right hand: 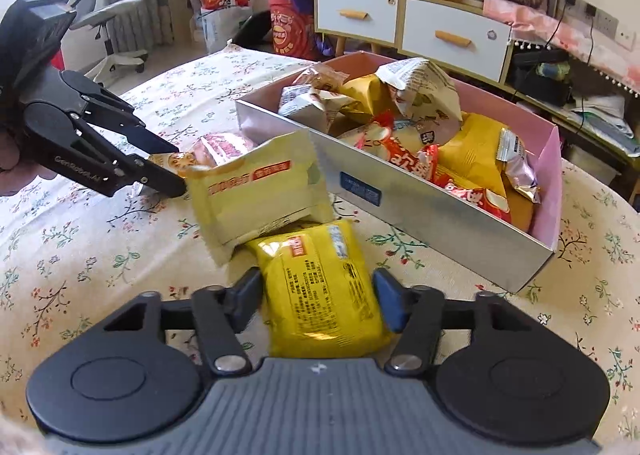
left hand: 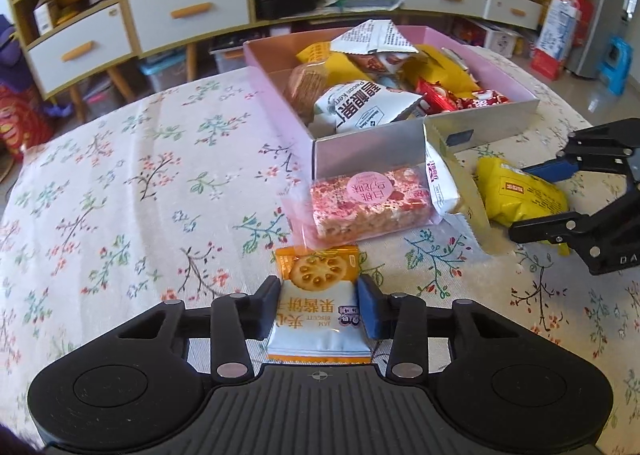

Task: Organize snacks
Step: 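Grasp the white lotus-print bag with the left gripper while the right gripper grasps the yellow bag, then carry the white bag and yellow bag into the pink box and open both grippers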

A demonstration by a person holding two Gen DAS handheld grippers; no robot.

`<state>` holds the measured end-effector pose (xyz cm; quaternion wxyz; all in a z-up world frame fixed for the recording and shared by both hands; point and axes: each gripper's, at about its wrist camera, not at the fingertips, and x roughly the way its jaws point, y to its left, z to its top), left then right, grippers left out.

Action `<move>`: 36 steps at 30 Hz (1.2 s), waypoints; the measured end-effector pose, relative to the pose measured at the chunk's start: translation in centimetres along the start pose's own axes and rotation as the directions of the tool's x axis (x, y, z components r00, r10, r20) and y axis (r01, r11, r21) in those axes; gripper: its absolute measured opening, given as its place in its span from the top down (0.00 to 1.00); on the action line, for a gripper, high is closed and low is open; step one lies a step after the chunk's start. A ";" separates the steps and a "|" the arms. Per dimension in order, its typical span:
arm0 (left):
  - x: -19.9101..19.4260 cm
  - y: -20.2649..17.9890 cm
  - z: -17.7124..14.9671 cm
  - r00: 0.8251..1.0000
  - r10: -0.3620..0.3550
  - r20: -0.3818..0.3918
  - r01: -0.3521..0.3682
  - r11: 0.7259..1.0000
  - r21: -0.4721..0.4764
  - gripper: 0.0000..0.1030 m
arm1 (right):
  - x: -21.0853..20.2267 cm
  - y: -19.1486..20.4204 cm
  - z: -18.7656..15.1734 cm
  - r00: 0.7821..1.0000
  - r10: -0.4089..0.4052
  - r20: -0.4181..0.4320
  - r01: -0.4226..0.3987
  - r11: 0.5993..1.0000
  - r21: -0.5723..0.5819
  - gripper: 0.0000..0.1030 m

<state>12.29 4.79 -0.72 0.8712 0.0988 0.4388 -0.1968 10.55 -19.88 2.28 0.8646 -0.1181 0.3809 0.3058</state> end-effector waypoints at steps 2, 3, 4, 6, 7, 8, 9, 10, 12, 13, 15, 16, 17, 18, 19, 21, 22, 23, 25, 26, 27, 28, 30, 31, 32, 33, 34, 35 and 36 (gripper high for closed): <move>-0.2 -0.3 -0.1 1.000 0.013 -0.010 -0.013 1.000 -0.017 0.63 | 0.0 0.5 0.3 1.000 -0.025 -0.019 0.025 1.000 -0.005 0.54; -0.3 -0.4 -0.1 1.000 0.017 -0.017 -0.017 0.999 -0.027 0.64 | -0.1 0.7 0.4 0.999 -0.035 -0.029 0.035 0.999 -0.007 0.54; -0.4 -0.6 -0.1 1.000 0.019 -0.024 -0.020 0.999 -0.036 0.64 | -0.1 0.9 0.6 0.998 -0.045 -0.038 0.045 0.999 -0.008 0.54; -0.6 -0.9 -0.2 0.999 0.024 -0.040 -0.026 0.998 -0.051 0.64 | -0.2 1.3 0.8 0.996 -0.065 -0.064 0.064 0.998 -0.005 0.54; -0.7 -1.1 -0.2 0.999 0.023 -0.049 -0.026 0.998 -0.059 0.64 | -0.3 1.5 0.8 0.995 -0.067 -0.076 0.067 0.998 0.000 0.54; -0.9 -1.2 -0.2 0.998 0.018 -0.059 -0.022 0.997 -0.070 0.64 | -0.4 1.7 0.9 0.994 -0.071 -0.088 0.072 0.997 0.004 0.54; -1.0 -1.4 -0.3 0.998 0.017 -0.066 -0.022 0.997 -0.076 0.64 | -0.6 1.8 0.9 0.992 -0.082 -0.097 0.083 0.997 0.006 0.54; -1.2 -1.5 -0.3 0.997 0.018 -0.071 -0.023 0.997 -0.080 0.64 | -0.8 2.0 1.0 0.990 -0.092 -0.102 0.093 0.996 0.005 0.54; -1.7 -1.9 -0.3 0.997 0.015 -0.075 -0.021 0.996 -0.083 0.64 | -1.2 2.2 1.1 0.989 -0.103 -0.109 0.105 0.994 0.012 0.54; -1.9 -2.1 -0.3 0.997 0.014 -0.075 -0.021 0.996 -0.084 0.64 | -1.4 2.3 1.2 0.988 -0.109 -0.112 0.111 0.994 0.019 0.54; -2.5 -2.3 -0.3 0.997 0.011 -0.070 -0.017 0.996 -0.088 0.64 | -2.0 2.4 1.3 0.986 -0.123 -0.110 0.127 0.991 0.032 0.54; -2.8 -2.4 -0.2 0.998 0.009 -0.067 -0.015 0.996 -0.093 0.64 | -2.2 2.3 1.5 0.986 -0.126 -0.108 0.131 0.990 0.046 0.54; -3.1 -2.4 -0.2 0.998 0.007 -0.063 -0.013 0.995 -0.099 0.64 | -2.5 2.3 1.6 0.986 -0.128 -0.105 0.135 0.989 0.061 0.54; -3.4 -2.4 -0.1 0.998 0.005 -0.059 -0.011 0.994 -0.105 0.64 | -2.8 2.2 1.7 0.986 -0.129 -0.101 0.138 0.987 0.078 0.54; -3.7 -2.4 0.0 0.998 0.002 -0.055 -0.008 0.994 -0.109 0.64 | -3.0 2.2 1.8 0.987 -0.130 -0.098 0.139 0.986 0.091 0.54; -4.4 -2.6 0.1 0.999 0.000 -0.043 -0.004 0.993 -0.116 0.64 | -3.5 2.1 2.0 0.987 -0.137 -0.089 0.147 0.983 0.113 0.54; -4.6 -2.6 0.2 0.999 -0.002 -0.036 -0.002 0.993 -0.119 0.64 | -3.7 2.0 2.0 0.987 -0.139 -0.084 0.149 0.981 0.122 0.54; -5.0 -2.7 0.3 1.000 -0.005 -0.027 0.001 0.993 -0.121 0.64 | -3.9 2.0 2.1 0.987 -0.140 -0.078 0.150 0.980 0.132 0.54; -5.6 -2.8 0.4 1.000 -0.005 -0.009 0.004 0.993 -0.121 0.64 | -4.2 1.7 2.1 0.988 -0.144 -0.059 0.151 0.977 0.153 0.54; -5.8 -2.9 0.5 1.000 -0.007 -0.001 0.007 0.993 -0.121 0.64 | -4.4 1.6 2.2 0.988 -0.146 -0.052 0.153 0.975 0.160 0.54; -6.0 -3.0 0.6 1.000 -0.011 0.009 0.012 0.993 -0.121 0.64 | -4.4 1.4 2.3 0.988 -0.148 -0.046 0.154 0.973 0.170 0.54; -6.2 -3.0 0.8 1.000 -0.014 0.018 0.016 0.992 -0.124 0.64 | -4.5 1.2 2.3 0.988 -0.149 -0.043 0.154 0.971 0.180 0.54; -6.4 -2.8 1.1 0.999 -0.022 0.034 0.027 0.990 -0.140 0.64 | -4.6 1.0 2.5 0.986 -0.160 -0.035 0.164 0.969 0.186 0.54; -6.5 -2.7 1.3 0.999 -0.029 0.043 0.035 0.988 -0.153 0.64 | -4.7 0.9 2.6 0.985 -0.171 -0.031 0.174 0.968 0.180 0.54; -6.6 -2.6 1.5 0.998 -0.034 0.053 0.042 0.986 -0.164 0.64 | -4.7 0.9 2.7 0.982 -0.186 -0.026 0.187 0.967 0.172 0.54; -6.7 -2.4 1.8 0.997 -0.036 0.062 0.046 0.984 -0.172 0.64 | -4.8 0.8 2.9 0.981 -0.194 -0.021 0.194 0.965 0.174 0.54; -6.8 -2.3 2.0 0.997 -0.035 0.072 0.048 0.983 -0.179 0.64 | -4.8 0.5 3.0 0.981 -0.194 -0.016 0.193 0.964 0.184 0.54; -6.8 -2.2 2.4 0.996 -0.035 0.081 0.050 0.981 -0.185 0.64 | -4.9 0.2 3.1 0.981 -0.192 -0.009 0.190 0.962 0.197 0.54; -6.8 -2.0 2.7 0.995 -0.037 0.089 0.053 0.980 -0.194 0.64 | -5.0 -0.1 3.2 0.981 -0.193 -0.002 0.189 0.960 0.208 0.54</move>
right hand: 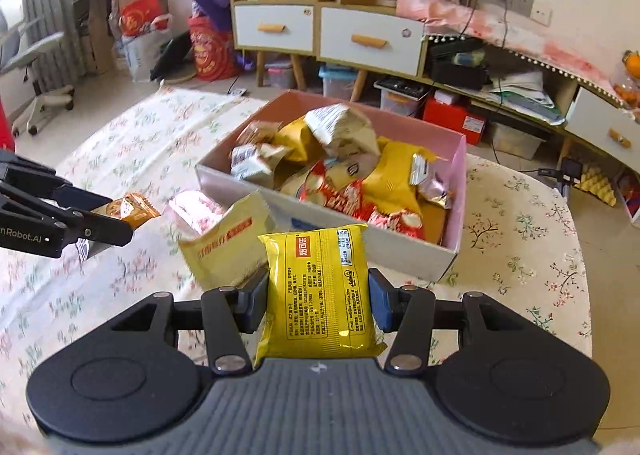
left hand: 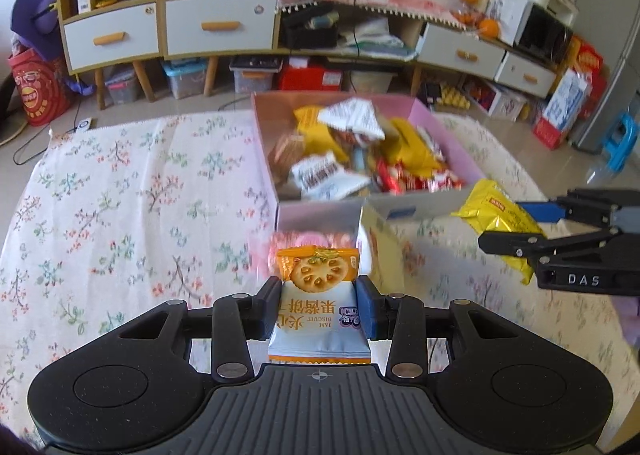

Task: Organize snacks
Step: 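Carry the white bag and yellow bag into the pink box and open both grippers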

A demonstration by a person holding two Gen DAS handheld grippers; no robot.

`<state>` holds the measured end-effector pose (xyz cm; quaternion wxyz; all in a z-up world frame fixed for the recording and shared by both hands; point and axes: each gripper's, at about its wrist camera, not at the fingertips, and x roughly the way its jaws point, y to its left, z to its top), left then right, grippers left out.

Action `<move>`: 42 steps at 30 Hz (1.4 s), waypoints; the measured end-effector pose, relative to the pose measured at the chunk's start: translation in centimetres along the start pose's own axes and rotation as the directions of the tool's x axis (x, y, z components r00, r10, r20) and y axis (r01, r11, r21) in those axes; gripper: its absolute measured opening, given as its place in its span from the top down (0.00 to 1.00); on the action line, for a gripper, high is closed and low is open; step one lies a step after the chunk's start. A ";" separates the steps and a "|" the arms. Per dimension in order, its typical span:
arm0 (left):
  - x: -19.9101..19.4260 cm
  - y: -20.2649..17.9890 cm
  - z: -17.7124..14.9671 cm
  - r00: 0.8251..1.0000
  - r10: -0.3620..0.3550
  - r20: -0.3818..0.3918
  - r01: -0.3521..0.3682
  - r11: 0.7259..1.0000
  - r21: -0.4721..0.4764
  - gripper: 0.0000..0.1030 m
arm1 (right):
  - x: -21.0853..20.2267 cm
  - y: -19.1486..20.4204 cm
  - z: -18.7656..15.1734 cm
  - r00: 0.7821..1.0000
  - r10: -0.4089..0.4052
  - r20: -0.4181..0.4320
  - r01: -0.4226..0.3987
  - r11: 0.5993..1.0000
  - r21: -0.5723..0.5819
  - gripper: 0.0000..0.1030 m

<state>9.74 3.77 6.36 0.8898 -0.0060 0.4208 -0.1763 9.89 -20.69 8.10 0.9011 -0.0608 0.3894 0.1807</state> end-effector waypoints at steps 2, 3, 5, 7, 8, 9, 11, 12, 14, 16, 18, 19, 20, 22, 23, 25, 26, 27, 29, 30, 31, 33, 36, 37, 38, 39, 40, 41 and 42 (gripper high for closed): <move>0.3 0.1 0.7 1.000 -0.005 0.010 0.005 1.000 -0.015 0.64 | 0.0 -0.5 0.4 1.000 -0.006 0.015 0.005 1.000 0.020 0.54; 0.6 0.0 1.1 1.000 -0.007 0.013 0.007 1.000 -0.019 0.64 | 0.1 -0.8 0.6 1.000 -0.008 0.023 0.007 0.999 0.034 0.54; 1.2 -0.2 1.8 1.000 -0.008 0.019 0.009 1.000 -0.018 0.64 | 0.2 -1.4 1.1 0.999 -0.017 0.036 0.015 0.998 0.058 0.54; 1.9 -0.7 2.6 0.999 -0.012 0.030 0.012 1.000 -0.011 0.64 | 0.7 -2.1 1.5 0.998 -0.033 0.046 0.029 0.996 0.080 0.54; 2.2 -0.9 3.0 0.999 -0.013 0.036 0.013 1.000 -0.007 0.64 | 0.9 -2.3 1.7 0.998 -0.040 0.049 0.036 0.995 0.088 0.54; 2.6 -1.2 3.4 0.999 -0.015 0.043 0.015 1.000 -0.001 0.64 | 1.2 -2.6 1.9 0.997 -0.049 0.052 0.044 0.994 0.098 0.54; 3.2 -1.6 4.3 0.998 -0.018 0.056 0.018 1.000 0.009 0.64 | 1.9 -3.1 2.3 0.996 -0.067 0.056 0.060 0.991 0.116 0.54; 3.5 -1.8 4.8 0.998 -0.015 0.061 0.014 1.000 0.013 0.64 | 2.3 -3.3 2.5 0.996 -0.074 0.058 0.066 0.990 0.127 0.54; 4.2 -1.9 5.9 0.997 -0.002 0.072 0.001 1.000 0.020 0.64 | 2.9 -3.7 2.8 0.995 -0.082 0.062 0.072 0.987 0.145 0.54; 5.1 -1.6 7.2 0.996 0.023 0.086 -0.025 0.999 0.022 0.64 | 3.6 -4.1 3.0 0.994 -0.090 0.059 0.080 0.984 0.161 0.54; 6.0 -1.1 8.5 0.994 0.043 0.096 -0.044 0.999 0.011 0.64 | 3.9 -4.2 3.1 0.994 -0.095 0.059 0.084 0.982 0.168 0.54; 6.5 -0.8 9.0 0.994 0.048 0.099 -0.049 0.999 0.006 0.64 | 4.2 -4.3 3.2 0.993 -0.098 0.059 0.087 0.982 0.169 0.54; 7.1 -0.5 9.7 0.994 0.047 0.100 -0.047 0.999 0.002 0.64 | 4.4 -4.4 3.2 0.993 -0.099 0.060 0.088 0.982 0.169 0.54; 8.2 0.0 10.7 0.994 0.042 0.105 -0.042 0.999 -0.006 0.64 | 4.8 -4.5 3.4 0.993 -0.102 0.063 0.090 0.981 0.170 0.54; 8.6 0.2 10.9 0.993 0.046 0.105 -0.045 0.999 -0.011 0.64 | 5.0 -4.6 3.5 0.993 -0.102 0.065 0.090 0.981 0.172 0.54; 9.8 0.5 11.5 0.993 0.055 0.105 -0.052 0.998 -0.030 0.64 | 5.4 -4.8 3.7 0.993 -0.100 0.067 0.087 0.980 0.177 0.54; 10.2 0.6 11.8 0.993 0.062 0.104 -0.058 0.998 -0.038 0.64 | 5.5 -4.9 3.9 0.993 -0.099 0.067 0.085 0.980 0.180 0.54; 10.7 0.8 12.0 0.992 0.070 0.102 -0.065 0.997 -0.045 0.64 | 5.7 -4.9 4.0 0.993 -0.098 0.067 0.085 0.980 0.181 0.54; 11.5 1.0 12.2 0.992 0.076 0.103 -0.070 0.996 -0.057 0.64 | 5.9 -4.9 4.1 0.993 -0.096 0.067 0.083 0.980 0.182 0.54; 11.9 1.2 12.3 0.991 0.081 0.104 -0.075 0.995 -0.065 0.64 | 6.0 -4.9 4.1 0.993 -0.096 0.067 0.082 0.980 0.182 0.54; 12.2 1.4 12.4 0.991 0.085 0.102 -0.078 0.994 -0.071 0.64 | 6.1 -4.9 4.1 0.993 -0.095 0.067 0.082 0.980 0.182 0.54; 12.8 1.7 12.5 0.990 0.099 0.097 -0.091 0.992 -0.081 0.64 | 6.3 -4.8 4.1 0.993 -0.096 0.067 0.083 0.981 0.176 0.54; 13.4 1.9 12.4 0.990 0.108 0.089 -0.101 0.992 -0.082 0.64 | 6.4 -4.6 4.2 0.993 -0.098 0.064 0.087 0.983 0.163 0.54; 13.5 1.9 12.4 0.990 0.106 0.088 -0.099 0.992 -0.078 0.62 | 6.5 -4.6 4.2 0.993 -0.099 0.063 0.088 0.983 0.160 0.54; 13.5 1.9 12.3 0.991 0.103 0.089 -0.096 0.993 -0.074 0.62 | 6.5 -4.6 4.2 0.993 -0.099 0.063 0.088 0.983 0.159 0.54; 13.6 1.8 12.3 0.991 0.098 0.092 -0.091 0.993 -0.071 0.61 | 6.5 -4.7 4.2 0.993 -0.098 0.063 0.087 0.983 0.160 0.54; 13.5 1.8 12.2 0.992 0.092 0.091 -0.085 0.994 -0.069 0.56 | 6.5 -4.7 4.2 0.993 -0.098 0.063 0.086 0.983 0.161 0.52; 13.4 1.7 12.1 0.992 0.088 0.094 -0.081 0.994 -0.070 0.51 | 6.4 -4.8 4.3 0.993 -0.099 0.066 0.087 0.982 0.166 0.50; 13.1 1.7 12.0 0.991 0.083 0.103 -0.076 0.995 -0.071 0.42 | 6.3 -4.9 4.3 0.993 -0.098 0.068 0.085 0.982 0.170 0.48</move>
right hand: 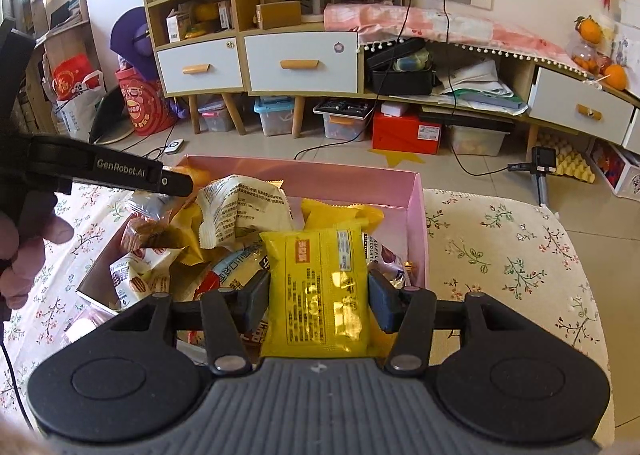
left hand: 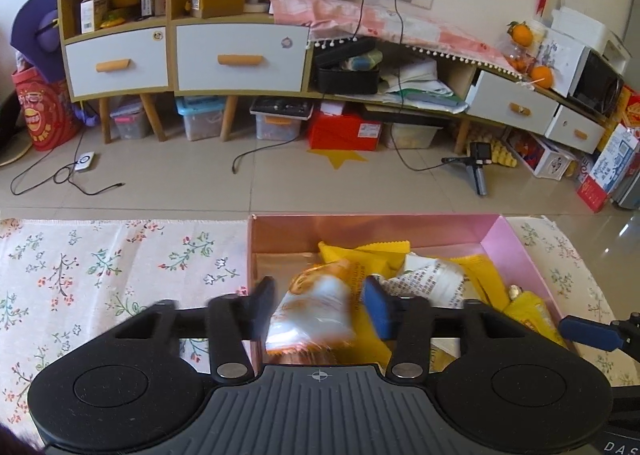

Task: Organize snacks
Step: 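Carry the white bag and yellow bag into the pink box and open both grippers, then withdraw both grippers from the box toward the last snacks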

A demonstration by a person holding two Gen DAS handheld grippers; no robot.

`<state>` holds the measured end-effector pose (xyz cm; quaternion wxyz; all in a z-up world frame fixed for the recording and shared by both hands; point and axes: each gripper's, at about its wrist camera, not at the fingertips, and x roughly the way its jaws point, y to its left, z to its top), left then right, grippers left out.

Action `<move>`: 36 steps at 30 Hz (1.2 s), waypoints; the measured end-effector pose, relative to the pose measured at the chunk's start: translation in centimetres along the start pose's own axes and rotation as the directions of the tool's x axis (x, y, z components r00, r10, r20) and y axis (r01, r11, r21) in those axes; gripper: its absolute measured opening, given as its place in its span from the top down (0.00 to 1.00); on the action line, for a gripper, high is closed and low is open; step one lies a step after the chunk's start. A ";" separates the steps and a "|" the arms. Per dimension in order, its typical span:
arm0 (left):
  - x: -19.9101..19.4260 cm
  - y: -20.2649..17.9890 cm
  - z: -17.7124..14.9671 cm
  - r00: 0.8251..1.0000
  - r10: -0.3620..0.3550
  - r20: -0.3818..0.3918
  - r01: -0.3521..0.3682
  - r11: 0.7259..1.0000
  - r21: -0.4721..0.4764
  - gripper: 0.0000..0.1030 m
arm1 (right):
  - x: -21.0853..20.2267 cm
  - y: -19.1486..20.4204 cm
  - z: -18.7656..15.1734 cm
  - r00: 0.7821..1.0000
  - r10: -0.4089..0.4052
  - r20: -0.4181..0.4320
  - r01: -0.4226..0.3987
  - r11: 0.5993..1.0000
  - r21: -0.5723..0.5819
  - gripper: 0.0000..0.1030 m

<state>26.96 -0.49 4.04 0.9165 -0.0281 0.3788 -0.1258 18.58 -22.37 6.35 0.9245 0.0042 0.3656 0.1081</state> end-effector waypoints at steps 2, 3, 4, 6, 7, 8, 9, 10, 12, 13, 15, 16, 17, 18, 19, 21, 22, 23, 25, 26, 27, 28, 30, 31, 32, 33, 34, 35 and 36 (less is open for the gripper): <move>-0.6 -0.1 -0.2 1.000 -0.012 0.011 0.012 1.000 0.000 0.37 | -0.2 -0.1 0.1 1.000 0.005 0.001 -0.005 1.000 0.008 0.40; -0.9 -0.2 -0.3 1.000 -0.017 0.011 0.017 1.000 0.002 0.35 | -0.4 -0.1 0.2 1.000 0.004 0.005 -0.004 1.000 0.010 0.38; -1.2 -0.2 -0.3 1.000 -0.019 0.011 0.019 1.000 0.004 0.33 | -0.6 -0.1 0.2 1.000 0.004 0.009 -0.004 1.000 0.011 0.34; -1.9 -0.4 -0.6 1.000 -0.021 0.010 0.021 1.000 0.014 0.30 | -1.0 0.0 0.2 1.000 0.003 0.014 -0.003 1.000 0.009 0.33; -2.3 -0.5 -0.8 1.000 -0.022 0.010 0.022 1.000 0.021 0.29 | -1.3 0.1 0.2 1.000 0.003 0.013 -0.003 1.000 0.007 0.31; -2.6 -0.7 -1.0 1.000 -0.021 0.010 0.021 0.999 0.027 0.28 | -1.5 0.1 0.2 1.000 0.002 0.014 -0.002 1.000 0.007 0.29; -3.0 -0.8 -1.2 1.000 -0.022 0.010 0.021 0.999 0.034 0.27 | -1.7 0.1 0.2 1.000 0.001 0.015 -0.002 1.000 0.007 0.27; -3.5 -0.9 -1.4 1.000 -0.023 0.010 0.022 0.999 0.040 0.25 | -1.9 0.2 0.1 1.000 0.001 0.017 -0.001 1.000 0.006 0.26; -4.3 -1.2 -1.8 1.000 -0.026 0.008 0.025 0.998 0.053 0.24 | -2.3 0.2 0.0 1.000 -0.001 0.016 0.001 1.000 0.002 0.25; -4.8 -1.2 -2.1 1.000 -0.029 0.009 0.029 0.998 0.060 0.23 | -2.5 0.2 -0.1 1.000 -0.003 0.015 0.003 1.000 0.000 0.24; -5.7 -1.4 -2.6 0.999 -0.035 0.011 0.034 0.997 0.069 0.22 | -2.9 0.3 -0.1 1.000 -0.007 0.013 0.007 1.000 -0.007 0.23; -6.1 -1.5 -2.9 0.999 -0.034 0.014 0.033 0.997 0.074 0.21 | -3.1 0.3 -0.2 1.000 -0.009 0.013 0.009 1.000 -0.010 0.21; -6.6 -1.6 -3.2 0.999 -0.036 0.017 0.034 0.996 0.078 0.20 | -3.4 0.4 -0.3 1.000 -0.010 0.013 0.010 1.000 -0.012 0.20; -7.0 -1.6 -3.4 0.999 -0.038 0.020 0.036 0.996 0.080 0.19 | -3.7 0.4 -0.3 1.000 -0.009 0.012 0.009 1.000 -0.014 0.19; -7.5 -1.6 -3.7 0.999 -0.040 0.022 0.038 0.996 0.081 0.18 | -4.0 0.5 -0.4 1.000 -0.009 0.012 0.009 1.000 -0.015 0.18; -8.2 -1.7 -4.3 0.999 -0.042 0.022 0.040 0.995 0.087 0.18 | -4.5 0.5 -0.5 1.000 -0.016 0.015 0.016 1.000 -0.015 0.16; -8.5 -1.7 -4.5 0.999 -0.041 0.021 0.039 0.995 0.091 0.17 | -4.7 0.5 -0.5 1.000 -0.019 0.015 0.019 1.000 -0.013 0.15; -8.8 -1.8 -4.8 0.999 -0.040 0.018 0.038 0.995 0.097 0.17 | -4.9 0.4 -0.6 1.000 -0.021 0.016 0.021 1.000 -0.009 0.14; -9.4 -1.9 -5.3 0.999 -0.039 0.014 0.037 0.994 0.106 0.14 | -5.4 0.3 -0.6 1.000 -0.023 0.015 0.023 1.000 0.002 0.14; -9.8 -1.9 -5.5 0.999 -0.039 0.014 0.037 0.994 0.107 0.13 | -5.5 0.3 -0.7 1.000 -0.024 0.014 0.024 1.000 0.006 0.13; -10.1 -1.9 -5.8 0.999 -0.039 0.015 0.037 0.994 0.108 0.12 | -5.7 0.3 -0.8 1.000 -0.024 0.012 0.024 1.000 0.011 0.13; -10.4 -2.0 -6.1 0.999 -0.038 0.015 0.037 0.993 0.108 0.11 | -5.9 0.4 -0.9 1.000 -0.024 0.012 0.024 1.000 0.014 0.12; -10.9 -2.1 -6.6 0.999 -0.035 0.011 0.034 0.993 0.114 0.10 | -6.1 0.6 -1.0 1.000 -0.025 0.011 0.025 1.000 0.017 0.11; -11.2 -2.1 -6.9 0.999 -0.034 0.008 0.033 0.992 0.118 0.10 | -6.3 0.7 -1.2 1.000 -0.025 0.011 0.025 1.000 0.018 0.10; -11.4 -2.2 -7.2 0.999 -0.032 0.006 0.031 0.992 0.124 0.09 | -6.5 0.8 -1.2 1.000 -0.024 0.010 0.024 1.000 0.018 0.10; -11.6 -2.3 -7.4 1.000 -0.029 0.004 0.028 0.991 0.130 0.09 | -6.6 0.9 -1.3 1.000 -0.023 0.010 0.023 1.000 0.017 0.10; -11.9 -2.4 -7.6 1.000 -0.026 0.002 0.025 0.990 0.136 0.08 | -6.7 1.1 -1.4 1.000 -0.021 0.009 0.021 1.000 0.016 0.09; -12.2 -2.5 -7.8 1.000 -0.021 0.000 0.021 0.990 0.140 0.07 | -6.9 1.2 -1.5 1.000 -0.020 0.008 0.020 1.000 0.013 0.08; -12.5 -2.6 -8.1 1.000 -0.017 -0.001 0.017 0.989 0.146 0.07 | -7.0 1.4 -1.5 1.000 -0.019 0.008 0.019 1.000 0.009 0.08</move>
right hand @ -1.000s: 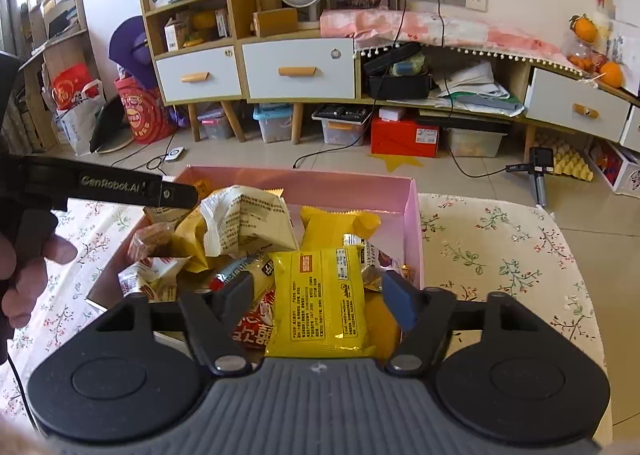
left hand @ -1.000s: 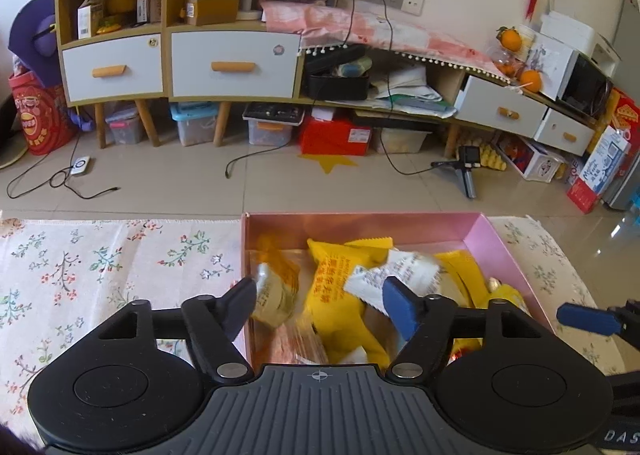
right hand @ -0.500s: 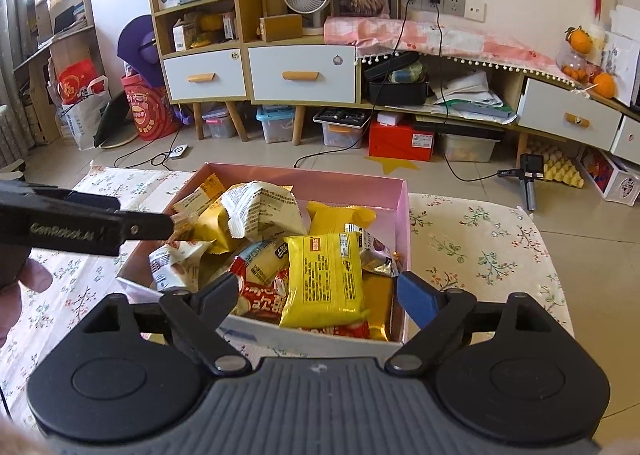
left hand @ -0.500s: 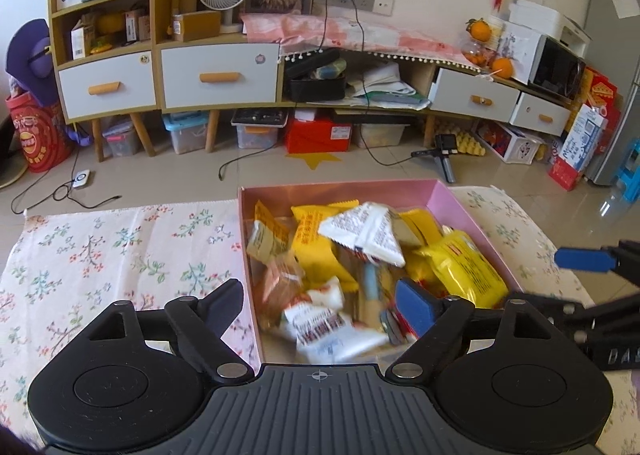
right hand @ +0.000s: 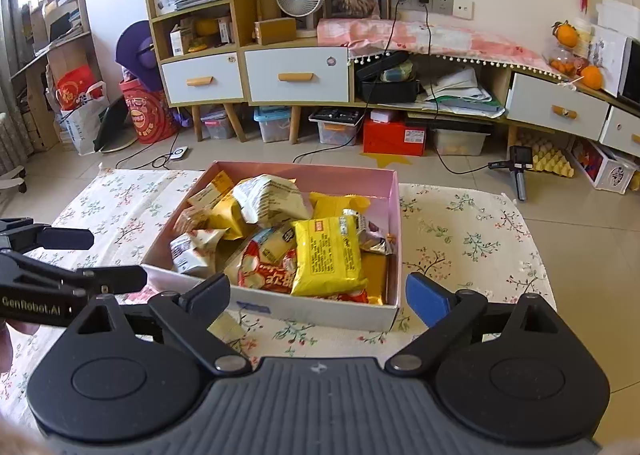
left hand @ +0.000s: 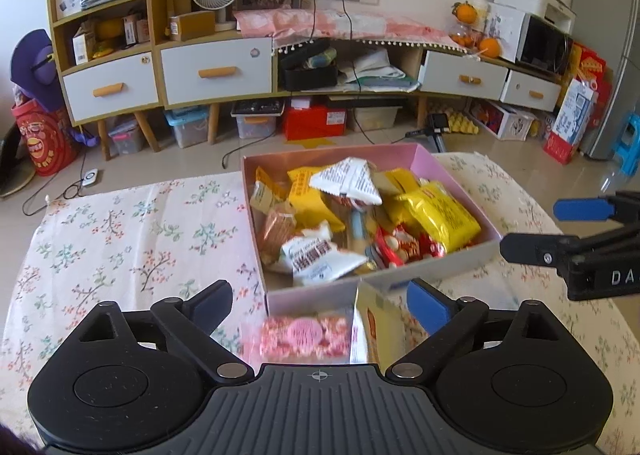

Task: Organize snacks
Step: 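Withdraw both grippers from the box toward the last snacks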

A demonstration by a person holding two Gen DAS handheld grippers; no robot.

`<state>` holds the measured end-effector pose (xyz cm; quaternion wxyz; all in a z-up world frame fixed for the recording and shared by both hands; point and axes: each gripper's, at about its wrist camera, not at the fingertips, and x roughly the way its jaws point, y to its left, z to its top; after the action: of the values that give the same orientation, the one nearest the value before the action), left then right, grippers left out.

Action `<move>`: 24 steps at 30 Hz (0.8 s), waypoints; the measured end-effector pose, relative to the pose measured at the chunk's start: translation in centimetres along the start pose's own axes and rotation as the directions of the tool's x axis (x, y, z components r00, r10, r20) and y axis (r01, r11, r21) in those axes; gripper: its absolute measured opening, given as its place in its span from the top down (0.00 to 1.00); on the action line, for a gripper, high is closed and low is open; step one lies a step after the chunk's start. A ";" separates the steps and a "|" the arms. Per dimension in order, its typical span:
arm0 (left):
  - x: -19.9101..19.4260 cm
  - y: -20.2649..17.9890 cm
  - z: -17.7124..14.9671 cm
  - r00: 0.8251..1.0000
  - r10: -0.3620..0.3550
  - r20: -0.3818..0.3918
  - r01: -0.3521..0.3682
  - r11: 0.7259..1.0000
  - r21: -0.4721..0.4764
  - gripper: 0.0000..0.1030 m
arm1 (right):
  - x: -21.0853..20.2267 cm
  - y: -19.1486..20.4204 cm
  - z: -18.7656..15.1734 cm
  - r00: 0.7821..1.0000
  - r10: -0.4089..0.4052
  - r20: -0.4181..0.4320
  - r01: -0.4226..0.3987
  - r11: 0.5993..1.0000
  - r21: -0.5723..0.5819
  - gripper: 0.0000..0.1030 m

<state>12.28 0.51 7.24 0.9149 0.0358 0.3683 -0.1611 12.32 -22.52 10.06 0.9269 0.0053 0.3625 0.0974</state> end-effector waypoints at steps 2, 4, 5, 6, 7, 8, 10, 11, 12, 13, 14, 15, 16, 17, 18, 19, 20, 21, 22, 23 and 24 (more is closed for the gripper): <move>-0.5 -0.3 -0.4 1.000 0.003 -0.006 -0.003 1.000 0.014 0.06 | -0.3 0.2 -0.2 1.000 0.003 -0.001 -0.003 1.000 -0.006 0.06; -1.0 -0.6 -1.0 1.000 0.003 -0.010 -0.003 1.000 0.024 0.05 | -0.6 0.5 -0.4 1.000 0.006 0.003 -0.006 1.000 -0.012 0.05; -1.2 -0.7 -1.2 1.000 0.004 -0.016 -0.004 1.000 0.030 0.05 | -0.7 0.7 -0.4 1.000 0.007 0.005 -0.007 1.000 -0.013 0.04; -1.4 -0.9 -1.4 1.000 0.006 -0.021 -0.006 0.999 0.038 0.04 | -0.8 0.8 -0.5 1.000 0.010 0.005 -0.010 1.000 -0.015 0.03; -1.5 -1.1 -1.7 1.000 0.010 -0.023 -0.009 0.999 0.047 0.04 | -0.8 0.9 -0.6 1.000 0.011 0.004 -0.011 1.000 -0.016 0.03; -1.7 -1.1 -2.0 1.000 0.013 -0.022 -0.012 0.999 0.053 0.03 | -0.9 1.0 -0.8 1.000 0.012 0.004 -0.011 1.000 -0.016 0.03; -1.8 -1.3 -2.7 1.000 0.017 -0.020 -0.016 0.998 0.066 0.02 | -0.9 1.2 -1.0 1.000 0.013 0.004 -0.013 1.000 -0.018 0.02; -1.8 -1.3 -3.0 1.000 0.019 -0.020 -0.017 0.997 0.071 0.02 | -0.9 1.2 -1.1 1.000 0.015 0.005 -0.015 1.000 -0.019 0.01; -1.8 -1.3 -3.4 1.000 0.018 -0.021 -0.017 0.997 0.073 0.02 | -0.9 1.4 -1.3 1.000 0.015 0.007 -0.015 1.000 -0.020 0.00; -1.7 -1.3 -3.7 1.000 0.016 -0.021 -0.014 0.997 0.074 0.02 | -0.9 1.5 -1.4 1.000 0.017 0.008 -0.017 1.000 -0.022 0.00; -1.7 -1.3 -4.0 1.000 0.013 -0.024 -0.012 0.997 0.075 0.02 | -0.8 1.6 -1.5 1.000 0.018 0.008 -0.018 0.999 -0.029 0.00; -1.6 -1.2 -4.3 0.999 0.013 -0.035 -0.011 0.997 0.079 0.02 | -0.8 1.7 -1.6 1.000 0.019 0.006 -0.019 0.999 -0.035 0.00; -1.6 -1.2 -4.4 0.999 0.016 -0.045 -0.012 0.997 0.083 0.02 | -0.9 1.8 -1.8 1.000 0.021 -0.001 -0.021 0.999 -0.036 0.00; -1.7 -1.1 -4.5 0.999 0.018 -0.051 -0.013 0.996 0.085 0.02 | -0.9 1.8 -1.9 1.000 0.027 -0.012 -0.028 0.999 -0.033 0.00; -1.9 -1.0 -4.7 0.999 0.017 -0.050 -0.012 0.996 0.089 0.02 | -1.0 1.9 -1.9 0.999 0.039 -0.022 -0.040 0.999 -0.033 0.00; -2.0 -0.9 -4.8 0.999 0.017 -0.046 -0.012 0.996 0.093 0.02 | -1.1 1.9 -1.9 0.999 0.047 -0.022 -0.047 0.998 -0.036 0.00; -2.1 -0.7 -5.0 0.999 0.018 -0.042 -0.014 0.995 0.096 0.02 | -1.2 1.9 -1.9 0.999 0.048 -0.018 -0.049 0.998 -0.038 0.00; -2.2 -0.5 -5.2 0.999 0.017 -0.039 -0.013 0.995 0.100 0.02 | -1.3 1.9 -1.9 0.999 0.049 -0.014 -0.050 0.998 -0.037 0.00; -2.2 -0.5 -5.3 0.999 0.014 -0.037 -0.011 0.994 0.105 0.02 | -1.3 1.9 -1.9 0.999 0.051 -0.013 -0.051 0.998 -0.033 0.00; -2.2 -0.3 -5.5 0.999 0.012 -0.037 -0.008 0.994 0.110 0.02 | -1.2 1.9 -2.0 0.998 0.053 -0.015 -0.054 0.998 -0.029 0.00; -2.2 -0.2 -5.8 0.999 0.009 -0.037 -0.005 0.993 0.118 0.02 | -1.1 1.9 -2.0 0.998 0.054 -0.019 -0.055 0.998 -0.027 0.00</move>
<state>6.90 1.94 4.58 0.9048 0.0940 0.3750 -0.1787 9.83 -21.01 9.43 0.9205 0.0014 0.3692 0.1278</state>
